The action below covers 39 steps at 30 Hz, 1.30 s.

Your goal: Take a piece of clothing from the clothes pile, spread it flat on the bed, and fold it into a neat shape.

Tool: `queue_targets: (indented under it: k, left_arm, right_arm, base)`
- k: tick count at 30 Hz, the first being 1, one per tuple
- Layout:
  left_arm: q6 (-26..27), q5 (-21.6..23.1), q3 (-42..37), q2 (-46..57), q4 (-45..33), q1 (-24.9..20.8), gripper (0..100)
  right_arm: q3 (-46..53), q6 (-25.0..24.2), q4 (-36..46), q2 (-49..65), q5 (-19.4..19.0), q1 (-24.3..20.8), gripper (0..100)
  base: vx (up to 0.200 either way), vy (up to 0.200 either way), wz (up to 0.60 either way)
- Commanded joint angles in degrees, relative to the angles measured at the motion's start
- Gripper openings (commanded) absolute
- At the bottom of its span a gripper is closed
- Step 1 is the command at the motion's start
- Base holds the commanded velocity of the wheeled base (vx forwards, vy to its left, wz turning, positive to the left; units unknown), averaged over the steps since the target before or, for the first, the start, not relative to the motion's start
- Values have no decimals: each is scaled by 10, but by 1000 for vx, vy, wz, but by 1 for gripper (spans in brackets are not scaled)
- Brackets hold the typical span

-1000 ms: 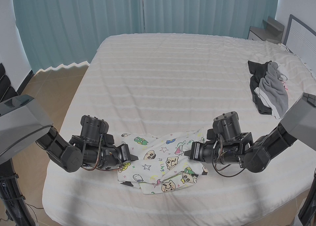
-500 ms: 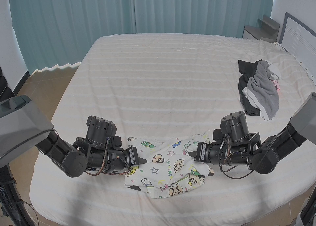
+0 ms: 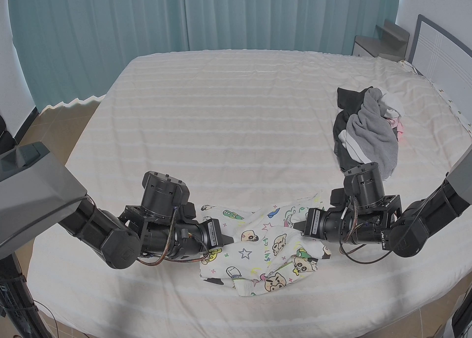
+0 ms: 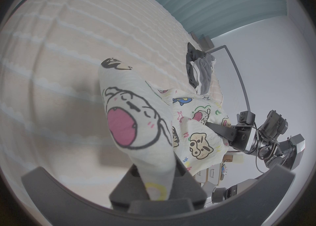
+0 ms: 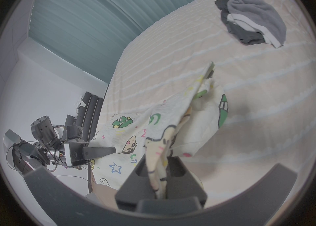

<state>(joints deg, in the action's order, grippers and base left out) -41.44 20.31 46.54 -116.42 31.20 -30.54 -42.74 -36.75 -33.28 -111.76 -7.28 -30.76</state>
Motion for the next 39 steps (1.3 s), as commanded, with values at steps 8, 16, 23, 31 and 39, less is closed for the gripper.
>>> queue_targets:
  k: [8, 16, 23, 31, 39]
  left_arm:
    - [-2, 0, 7, -5, 1, -11, 0]
    - [-1, 0, 7, -11, 3, -13, 0]
    - [0, -1, -1, -25, 4, -14, 0]
    - [1, -25, -8, -37, 6, -22, 0]
    - [2, -40, -9, -47, 7, -29, 0]
  right_arm:
    - [15, 2, -2, 8, 0, 10, 0]
    - [27, 8, -6, 6, 0, 10, 0]
    - [32, 8, -6, 1, 0, 8, 0]
    - [42, 18, -6, -8, -1, 5, 0]
    - [49, 18, -7, -29, 0, 3, 0]
  base:
    - [0, -200, 0]
    - [0, -200, 0]
    - [0, -86, 0]
    - [0, 0, 0]
    - [0, 0, 0]
